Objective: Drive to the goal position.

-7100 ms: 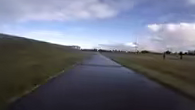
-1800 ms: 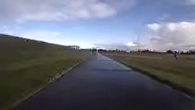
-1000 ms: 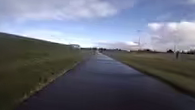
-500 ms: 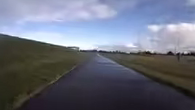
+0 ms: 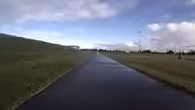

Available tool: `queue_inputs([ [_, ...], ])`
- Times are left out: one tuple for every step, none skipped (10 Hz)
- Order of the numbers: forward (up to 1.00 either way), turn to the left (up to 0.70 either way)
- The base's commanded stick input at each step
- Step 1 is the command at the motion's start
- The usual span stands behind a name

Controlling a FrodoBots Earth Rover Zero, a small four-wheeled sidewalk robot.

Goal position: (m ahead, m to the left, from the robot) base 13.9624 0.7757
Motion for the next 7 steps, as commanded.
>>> queue_inputs([
  [1.00,0.00],
  [1.00,0.00],
  [1.00,0.00],
  [1.00,0.00],
  [1.00,0.00],
  [1.00,0.00],
  [1.00,0.00],
])
